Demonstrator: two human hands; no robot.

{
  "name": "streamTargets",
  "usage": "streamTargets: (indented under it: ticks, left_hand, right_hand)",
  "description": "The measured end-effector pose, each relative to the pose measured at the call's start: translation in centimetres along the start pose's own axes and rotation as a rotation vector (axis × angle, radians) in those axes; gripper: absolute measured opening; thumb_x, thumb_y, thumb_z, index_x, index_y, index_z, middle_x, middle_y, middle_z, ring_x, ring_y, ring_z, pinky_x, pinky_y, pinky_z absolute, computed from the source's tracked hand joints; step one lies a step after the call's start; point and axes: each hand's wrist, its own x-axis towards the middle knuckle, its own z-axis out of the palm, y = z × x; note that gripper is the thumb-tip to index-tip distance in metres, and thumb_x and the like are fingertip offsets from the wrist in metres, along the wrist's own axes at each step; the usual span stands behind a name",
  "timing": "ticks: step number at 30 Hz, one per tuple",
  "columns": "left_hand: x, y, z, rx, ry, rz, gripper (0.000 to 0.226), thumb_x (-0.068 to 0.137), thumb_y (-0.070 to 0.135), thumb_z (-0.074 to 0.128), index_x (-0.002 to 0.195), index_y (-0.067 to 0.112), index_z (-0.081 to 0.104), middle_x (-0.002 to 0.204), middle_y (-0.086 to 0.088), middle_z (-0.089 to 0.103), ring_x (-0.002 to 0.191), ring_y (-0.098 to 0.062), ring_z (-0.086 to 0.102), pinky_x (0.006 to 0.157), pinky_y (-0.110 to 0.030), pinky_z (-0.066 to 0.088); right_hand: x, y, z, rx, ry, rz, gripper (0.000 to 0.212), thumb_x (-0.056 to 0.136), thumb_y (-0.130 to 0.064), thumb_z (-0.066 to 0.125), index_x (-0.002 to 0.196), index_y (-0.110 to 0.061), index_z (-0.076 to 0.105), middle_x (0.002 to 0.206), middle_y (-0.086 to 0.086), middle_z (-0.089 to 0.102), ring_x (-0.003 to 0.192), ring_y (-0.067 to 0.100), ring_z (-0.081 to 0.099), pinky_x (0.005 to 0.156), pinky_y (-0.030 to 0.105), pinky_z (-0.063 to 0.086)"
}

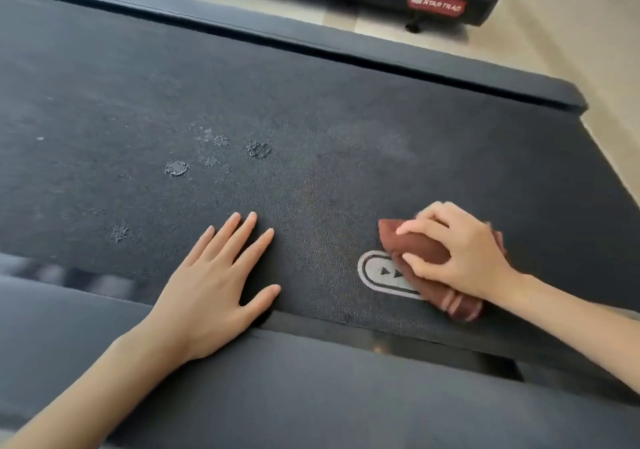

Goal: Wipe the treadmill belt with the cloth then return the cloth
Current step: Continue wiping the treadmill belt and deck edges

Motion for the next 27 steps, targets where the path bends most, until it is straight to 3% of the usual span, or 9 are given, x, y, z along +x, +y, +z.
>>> streamTargets:
  ticks: [5,7,12,15,20,25,27]
  left_hand:
    - [-0.1,-0.4,0.2,0.069,0.009,0.041,0.087,0.071,0.069,-0.006,0.148,0.028,-0.004,0.156,0.005,-0.012,0.141,-0.012,-0.019,0.115,-0.031,-0.012]
    - [0.0,-0.5,0.3,0.066,0.019,0.041,0.091,0.071,0.068,-0.006,0.149,0.021,-0.004,0.156,0.004,-0.01,0.142,-0.013,-0.016,0.115,-0.03,-0.011]
    - [0.1,-0.5,0.3,0.04,0.029,0.047,0.096,0.07,0.068,-0.002,0.149,0.014,0.005,0.157,0.001,-0.003,0.143,-0.014,-0.01,0.116,-0.032,-0.006]
    - [-0.1,-0.3,0.0,0.059,0.003,0.048,0.096,0.07,0.068,-0.002,0.149,0.015,0.007,0.157,0.001,-0.004,0.143,-0.014,-0.011,0.116,-0.032,-0.007]
    - [-0.4,-0.4,0.1,0.029,0.006,0.074,0.088,0.076,0.065,0.008,0.148,0.016,0.016,0.156,0.001,0.005,0.143,-0.015,-0.005,0.116,-0.032,-0.004]
    - [-0.7,-0.2,-0.4,0.065,-0.022,0.066,0.087,0.073,0.064,-0.001,0.149,0.02,0.002,0.155,0.003,-0.01,0.141,-0.014,-0.017,0.114,-0.03,-0.012]
    - [-0.8,-0.1,-0.3,0.074,-0.027,0.06,0.086,0.073,0.063,-0.003,0.148,0.021,-0.002,0.154,0.004,-0.014,0.141,-0.014,-0.02,0.113,-0.03,-0.014]
  right_hand:
    - [7.0,-0.8,3.3,-0.124,0.157,0.675,0.035,0.083,-0.051,0.057,0.111,-0.029,0.061,0.111,0.003,0.056,0.105,0.029,0.052,0.082,0.036,0.041]
    - [8.4,-2.4,4.5,-0.145,0.158,0.775,0.038,0.084,-0.052,0.056,0.114,-0.03,0.057,0.116,0.005,0.053,0.107,0.032,0.049,0.083,0.037,0.04]
    - [5.8,-6.8,4.0,-0.024,0.008,0.452,0.041,0.081,-0.055,0.059,0.115,-0.033,0.057,0.106,-0.002,0.05,0.102,0.024,0.048,0.083,0.035,0.04]
    - [2.0,-9.7,2.9,0.024,-0.065,0.226,0.052,0.075,-0.066,0.055,0.116,-0.036,0.059,0.104,-0.006,0.05,0.096,0.018,0.048,0.084,0.038,0.041]
    - [-1.0,-8.5,1.4,0.03,-0.108,0.098,0.055,0.075,-0.064,0.056,0.12,-0.032,0.058,0.107,-0.006,0.052,0.097,0.015,0.047,0.085,0.039,0.042]
    - [3.5,-6.9,1.8,0.001,-0.229,-0.179,0.05,0.078,-0.056,0.061,0.112,-0.02,0.061,0.101,0.0,0.052,0.089,0.017,0.047,0.079,0.037,0.044]
    - [6.4,-5.9,2.9,-0.001,-0.181,-0.18,0.047,0.078,-0.05,0.067,0.111,-0.018,0.062,0.1,0.003,0.053,0.089,0.019,0.049,0.078,0.038,0.045]
